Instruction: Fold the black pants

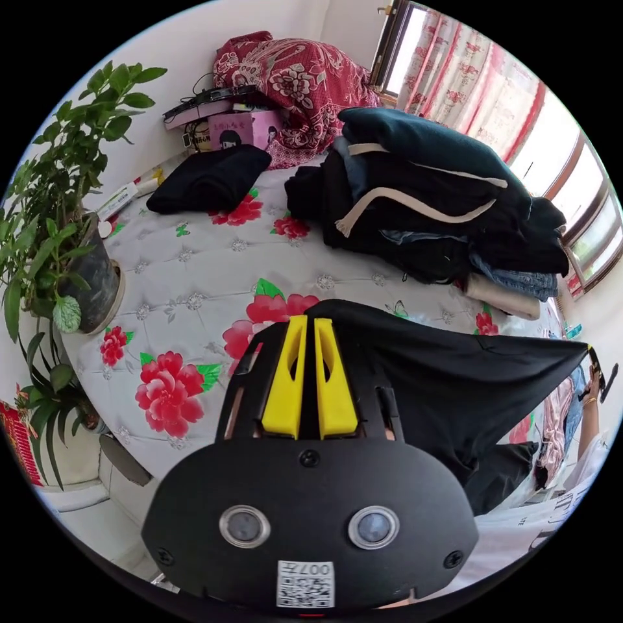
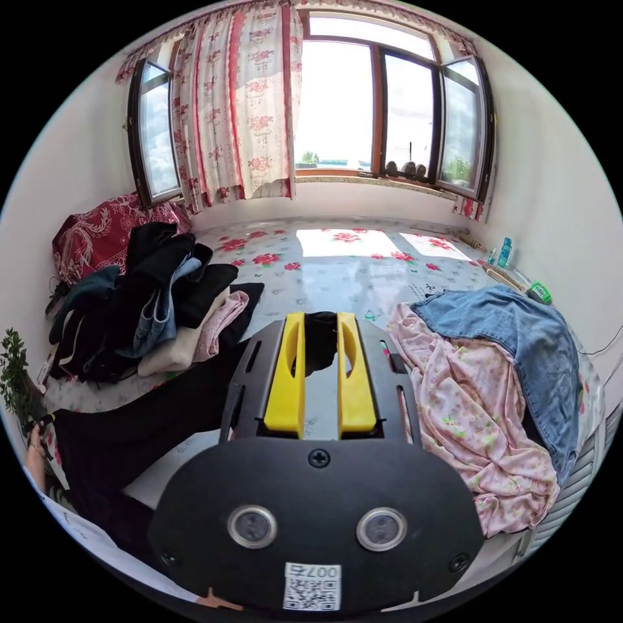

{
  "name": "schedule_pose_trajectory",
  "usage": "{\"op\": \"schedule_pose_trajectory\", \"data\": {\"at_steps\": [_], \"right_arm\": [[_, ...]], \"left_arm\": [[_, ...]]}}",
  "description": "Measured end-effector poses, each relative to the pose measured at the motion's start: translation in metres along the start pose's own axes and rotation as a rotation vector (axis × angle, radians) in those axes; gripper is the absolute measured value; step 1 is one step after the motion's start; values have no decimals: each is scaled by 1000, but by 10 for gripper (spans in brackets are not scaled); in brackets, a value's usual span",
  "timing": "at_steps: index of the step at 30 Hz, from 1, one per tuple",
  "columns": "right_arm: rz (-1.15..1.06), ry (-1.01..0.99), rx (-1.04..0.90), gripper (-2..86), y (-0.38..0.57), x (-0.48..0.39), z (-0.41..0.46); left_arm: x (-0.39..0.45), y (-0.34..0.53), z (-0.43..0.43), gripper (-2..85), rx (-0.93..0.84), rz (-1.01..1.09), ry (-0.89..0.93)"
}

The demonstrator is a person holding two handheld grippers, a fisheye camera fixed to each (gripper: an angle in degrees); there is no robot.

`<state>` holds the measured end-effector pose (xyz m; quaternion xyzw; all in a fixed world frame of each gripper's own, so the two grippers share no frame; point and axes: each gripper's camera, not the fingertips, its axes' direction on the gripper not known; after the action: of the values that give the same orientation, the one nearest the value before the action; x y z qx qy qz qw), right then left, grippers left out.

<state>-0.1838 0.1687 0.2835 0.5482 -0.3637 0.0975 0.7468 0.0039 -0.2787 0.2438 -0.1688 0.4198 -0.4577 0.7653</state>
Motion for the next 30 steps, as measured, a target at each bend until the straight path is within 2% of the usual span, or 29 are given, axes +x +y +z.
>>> {"op": "schedule_pose_trajectory", "data": {"at_steps": [2,4,6,8,14,17,18,20,22,24,27,30], "right_arm": [[2,29,-46,62,0,-2,24],[31,128,-273,66,19,-3,82],[48,211,-451,67,41,-7,112],[17,193,-469,71,65,-20,109],[-30,-110,-490,86,147,-71,37],[-82,-151,-550,89,193,-102,6],[-95,-154,-593,89,210,-113,0],[-99,-159,-653,90,234,-127,-4],[-107,-137,-750,90,264,-147,2],[-192,-70,-634,89,268,-168,-14],[-206,2,-618,90,257,-181,-19],[-105,-85,-671,94,232,-158,-29]], "left_arm": [[0,-5,24,37,-87,-19,24],[0,-5,57,80,-206,-33,-3],[0,0,56,97,-206,-38,-16],[-2,10,41,111,-174,-36,-21],[-3,88,-4,118,-163,21,-101],[11,129,6,120,-246,94,-102],[19,143,18,112,-301,142,-146],[28,159,16,99,-207,228,-195],[34,155,23,85,-230,320,-386],[25,147,31,83,-260,387,-509],[-17,132,30,86,-259,308,-484],[-52,119,15,92,-286,175,-402]]}}
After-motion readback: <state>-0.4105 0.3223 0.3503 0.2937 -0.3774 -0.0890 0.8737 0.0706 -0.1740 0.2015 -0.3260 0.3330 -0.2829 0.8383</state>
